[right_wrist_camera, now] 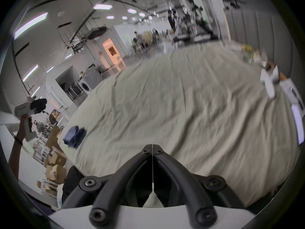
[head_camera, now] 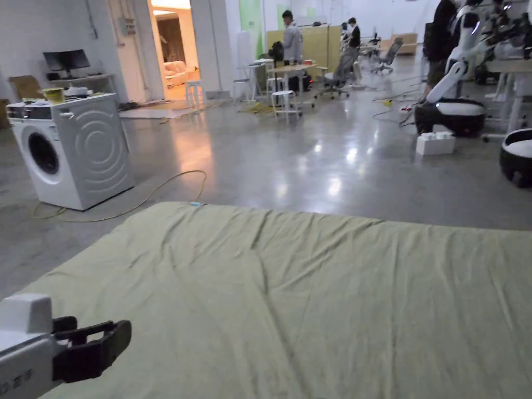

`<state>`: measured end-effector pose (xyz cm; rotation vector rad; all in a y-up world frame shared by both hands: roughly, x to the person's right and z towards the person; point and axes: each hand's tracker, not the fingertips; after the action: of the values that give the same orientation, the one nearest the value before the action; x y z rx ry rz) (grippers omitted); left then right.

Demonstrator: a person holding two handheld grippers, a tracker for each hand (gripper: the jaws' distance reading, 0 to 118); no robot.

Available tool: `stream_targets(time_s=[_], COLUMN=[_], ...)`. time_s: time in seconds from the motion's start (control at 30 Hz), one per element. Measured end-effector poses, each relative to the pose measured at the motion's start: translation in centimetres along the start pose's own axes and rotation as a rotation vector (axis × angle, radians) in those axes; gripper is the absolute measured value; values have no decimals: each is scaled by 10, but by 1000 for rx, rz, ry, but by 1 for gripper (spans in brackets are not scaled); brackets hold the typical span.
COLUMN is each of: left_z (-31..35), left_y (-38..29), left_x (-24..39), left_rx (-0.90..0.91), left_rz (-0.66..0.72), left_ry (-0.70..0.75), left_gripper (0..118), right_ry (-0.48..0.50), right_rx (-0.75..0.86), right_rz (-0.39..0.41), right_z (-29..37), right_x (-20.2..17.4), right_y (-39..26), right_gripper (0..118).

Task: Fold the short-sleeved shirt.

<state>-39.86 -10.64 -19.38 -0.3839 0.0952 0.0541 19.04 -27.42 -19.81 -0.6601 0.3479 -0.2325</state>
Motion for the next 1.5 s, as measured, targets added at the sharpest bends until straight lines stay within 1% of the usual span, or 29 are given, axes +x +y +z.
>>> stream_targets(time_s=[0.07,0.13,0.2,0.23,0.27,0.37,0.43,0.5,0.53,0.57,0.6,0.63,0.67,0.7,0.73,0.8,0.83,0.87,1.03,1.5], left_z=[22,33,39,41,43,44,43,48,48,50,52,57,59,62,65,72,73,75,77,75], left_y=[2,-3,-10,-15,-18,-29,-35,-35,-36,-36,-36,-34,-33,-34,-35,-35,-35,-36,-37,-38], left_x=[43,88,123,142,154,181,192,207,209,209,207,209,208,207,206,211,210,210,213,219], left_rx=[139,254,313,337,346,342,340,340,340,340,349,351,345,349,353,360,349,350,343,320], left_rz=[-27,-113,-163,-142,-153,-121,-134,-176,-198,-191,-181,-150,-127,-129,-141,-172,-173,-173,-145,-142], left_ry=[4,28,50,44,26,-58,-64,-63,-69,-69,-83,-108,-109,-96,-91,-27,-39,-34,-51,-87], left_gripper=[82,82,81,81,81,80,79,77,72,59,41,20,9,8,2,2,2,2,2,2], right_ry=[-21,-41,-61,-71,-85,-127,-149,-153,-161,-170,-174,-174,-172,-168,-164,-166,-166,-165,-158,-167], right_rx=[106,209,304,343,380,465,516,518,527,531,528,527,530,536,540,564,579,583,585,576], right_rz=[37,61,77,84,95,149,184,206,219,236,242,244,245,246,250,276,300,302,272,265], right_z=[16,34,49,56,63,80,90,96,98,100,101,102,103,104,105,106,106,106,105,107], right_x=[-7,-15,-20,-22,-25,-33,-38,-43,-44,-46,-47,-48,-48,-48,-48,-51,-52,-52,-52,-53], right_y=[19,36,50,57,62,76,81,84,84,84,85,84,83,82,82,80,81,80,81,80], right_gripper=[0,0,0,0,0,0,0,0,0,0,0,0,0,0,0,0,0,0,0,0])
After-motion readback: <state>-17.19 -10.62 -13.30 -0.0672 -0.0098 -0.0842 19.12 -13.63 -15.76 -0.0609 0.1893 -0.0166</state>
